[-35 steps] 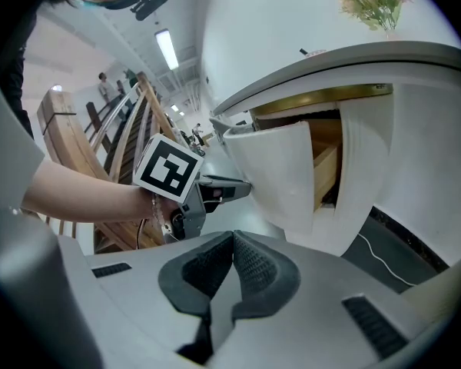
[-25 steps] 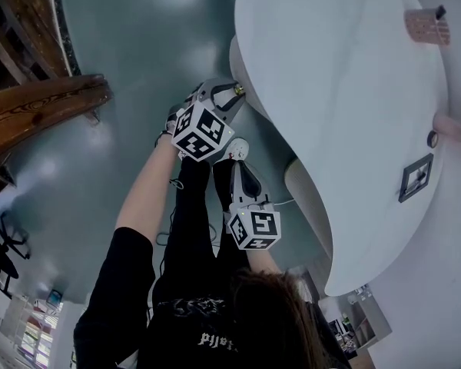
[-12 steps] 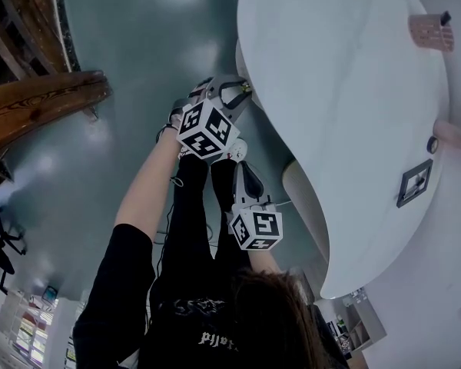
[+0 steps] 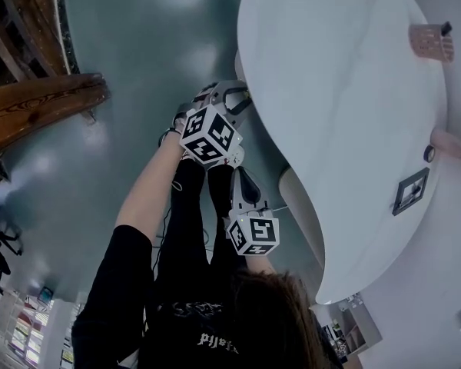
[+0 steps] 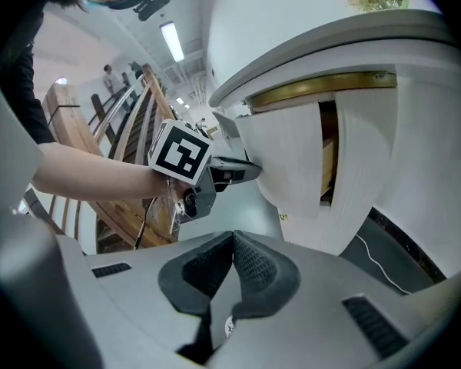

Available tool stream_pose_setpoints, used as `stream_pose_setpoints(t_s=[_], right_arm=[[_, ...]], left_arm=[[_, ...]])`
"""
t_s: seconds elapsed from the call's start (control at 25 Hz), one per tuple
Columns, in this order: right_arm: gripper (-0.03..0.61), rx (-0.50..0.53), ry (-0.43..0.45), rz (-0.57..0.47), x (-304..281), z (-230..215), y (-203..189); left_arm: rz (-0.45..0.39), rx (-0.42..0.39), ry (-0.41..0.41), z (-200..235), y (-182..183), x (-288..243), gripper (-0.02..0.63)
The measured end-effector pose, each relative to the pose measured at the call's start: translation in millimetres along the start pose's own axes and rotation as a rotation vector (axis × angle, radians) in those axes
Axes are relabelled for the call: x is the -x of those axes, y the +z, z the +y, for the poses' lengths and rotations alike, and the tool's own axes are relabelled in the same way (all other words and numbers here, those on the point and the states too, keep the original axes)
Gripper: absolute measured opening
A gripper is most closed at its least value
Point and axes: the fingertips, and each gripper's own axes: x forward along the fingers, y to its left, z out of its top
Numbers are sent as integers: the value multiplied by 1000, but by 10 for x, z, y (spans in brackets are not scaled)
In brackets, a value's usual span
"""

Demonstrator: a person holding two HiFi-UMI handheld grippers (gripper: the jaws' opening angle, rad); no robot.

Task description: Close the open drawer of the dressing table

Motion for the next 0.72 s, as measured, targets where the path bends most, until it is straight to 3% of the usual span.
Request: stream_pose_setpoints(t_s=[0.28,0.72], right_arm=[[28,-44,-97,-78,-22,-143,188],[28,-49,-143,-110,-73,-139,243]], left_arm=[[-43,8,-5,9,37,-47,117],[-89,17,-12,34,89,-132,117]])
